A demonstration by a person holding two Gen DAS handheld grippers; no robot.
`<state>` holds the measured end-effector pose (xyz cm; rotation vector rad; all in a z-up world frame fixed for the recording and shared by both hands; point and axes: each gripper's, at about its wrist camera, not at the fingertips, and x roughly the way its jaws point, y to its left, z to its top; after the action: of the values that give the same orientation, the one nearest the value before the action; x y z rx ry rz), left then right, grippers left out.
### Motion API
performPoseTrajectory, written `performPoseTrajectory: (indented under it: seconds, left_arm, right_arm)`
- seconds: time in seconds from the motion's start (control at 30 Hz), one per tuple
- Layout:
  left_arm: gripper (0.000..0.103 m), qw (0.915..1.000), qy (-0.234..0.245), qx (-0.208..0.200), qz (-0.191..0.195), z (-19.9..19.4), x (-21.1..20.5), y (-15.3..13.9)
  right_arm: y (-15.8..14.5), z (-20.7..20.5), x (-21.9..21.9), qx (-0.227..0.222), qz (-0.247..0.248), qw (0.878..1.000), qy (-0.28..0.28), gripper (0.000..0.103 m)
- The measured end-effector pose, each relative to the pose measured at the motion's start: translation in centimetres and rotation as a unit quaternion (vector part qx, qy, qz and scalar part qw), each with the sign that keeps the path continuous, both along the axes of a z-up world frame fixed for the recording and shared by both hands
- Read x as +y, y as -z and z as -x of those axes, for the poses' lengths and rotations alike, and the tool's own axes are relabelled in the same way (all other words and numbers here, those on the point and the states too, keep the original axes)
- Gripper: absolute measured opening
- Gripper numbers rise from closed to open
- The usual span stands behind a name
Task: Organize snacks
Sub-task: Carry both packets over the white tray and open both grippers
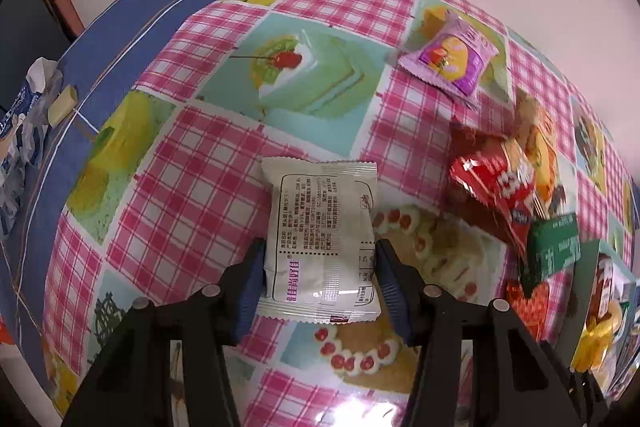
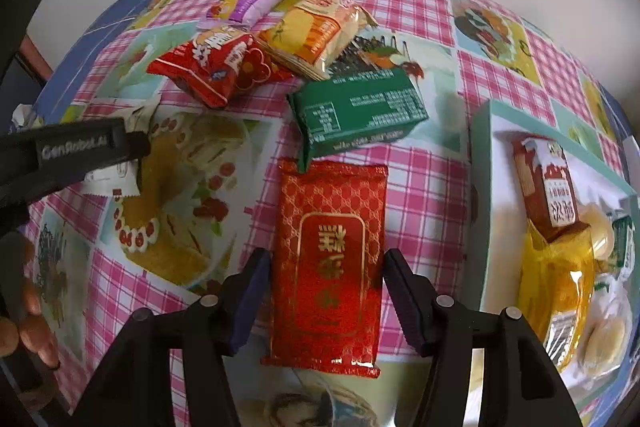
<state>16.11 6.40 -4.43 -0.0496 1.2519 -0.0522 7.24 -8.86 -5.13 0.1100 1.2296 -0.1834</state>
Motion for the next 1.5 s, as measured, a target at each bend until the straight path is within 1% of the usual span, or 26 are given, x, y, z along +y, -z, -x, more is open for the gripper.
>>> performPoseTrajectory:
  seconds: [0.17,0.3,0.4,0.43,0.5,0.57,0.63,0.67,0.73,0.87,0.93,1.0,1.07,1.17,1.23,1.33,1.43,1.5]
  left_arm:
    - [0.055,0.9999,0.013,0.010,0.000,2.5,-0.8,0.3]
    - [0.055,0.9996,0.022,0.017,0.001,4.4,-1.7,0.4]
    - [0.055,0.9994,0.028,0.020,0.000,5.8,-2.9,0.6]
    - [0.055,0.9994,0.027,0.020,0.004,6.3,-3.1,0.6]
    - [0.054,0.9993,0.017,0.020,0.027,7.3,-3.2,0.5]
    - [0.054,0.9985,0.008,0.023,0.050,8.7,-2.9,0.3]
    - [0.053,0.9976,0.004,0.021,0.066,10.0,-2.2,-0.1]
    - [0.053,0.9974,0.003,0.020,0.069,10.3,-2.1,-0.3]
    - [0.053,0.9972,0.003,0.012,0.074,10.3,-2.2,-1.6]
    - [0.053,0.9964,0.018,-0.014,0.082,10.3,-2.5,-4.1]
    - [0.053,0.9950,0.029,-0.028,0.091,10.9,-3.3,-5.4]
    - [0.053,0.9932,0.051,-0.039,0.097,11.4,-4.9,-6.6]
    - [0.053,0.9917,0.075,-0.045,0.094,11.6,-6.8,-6.9]
    - [0.053,0.9876,0.125,-0.049,0.081,11.7,-10.9,-7.3]
    - [0.053,0.9835,0.161,-0.047,0.067,12.2,-13.8,-7.0]
    - [0.053,0.9764,0.208,-0.042,0.039,13.0,-17.3,-5.7]
    - [0.053,0.9698,0.240,-0.039,0.015,13.6,-19.7,-4.7]
    - [0.053,0.9667,0.253,-0.038,0.007,14.1,-20.7,-4.5]
  right_arm:
    - [0.1,1.3,-0.5,-0.001,0.001,1.000,0.009,0.061]
    - [0.0,2.5,-0.3,-0.004,0.004,1.000,0.002,0.050]
    - [-0.1,3.5,-0.3,-0.003,0.003,1.000,0.002,0.048]
    - [-0.1,3.8,-0.3,-0.001,-0.001,1.000,0.005,0.047]
    - [-0.4,4.4,-0.3,-0.001,-0.020,1.000,0.015,0.047]
    - [-1.4,5.0,-0.7,-0.015,-0.033,0.999,0.020,0.047]
    - [-3.1,5.6,-1.1,-0.037,-0.035,0.998,0.022,0.047]
    - [-3.8,5.9,-1.3,-0.046,-0.037,0.998,0.024,0.047]
    - [-5.2,6.5,-1.7,-0.063,-0.042,0.997,0.029,0.047]
    - [-7.7,7.3,-3.3,-0.094,-0.045,0.994,0.044,0.047]
    - [-8.7,7.3,-4.8,-0.103,-0.050,0.992,0.060,0.047]
    - [-9.0,7.6,-6.5,-0.104,-0.051,0.990,0.086,0.047]
    - [-8.7,8.2,-8.7,-0.098,-0.051,0.987,0.117,0.047]
    - [-7.9,9.3,-12.1,-0.085,-0.063,0.981,0.164,0.047]
    - [-7.3,10.2,-14.4,-0.077,-0.072,0.975,0.194,0.047]
    - [-7.0,11.3,-16.7,-0.066,-0.064,0.970,0.223,0.047]
    - [-6.7,12.1,-18.5,-0.063,-0.067,0.967,0.238,0.047]
    - [-6.5,12.6,-19.5,-0.061,-0.068,0.965,0.246,0.047]
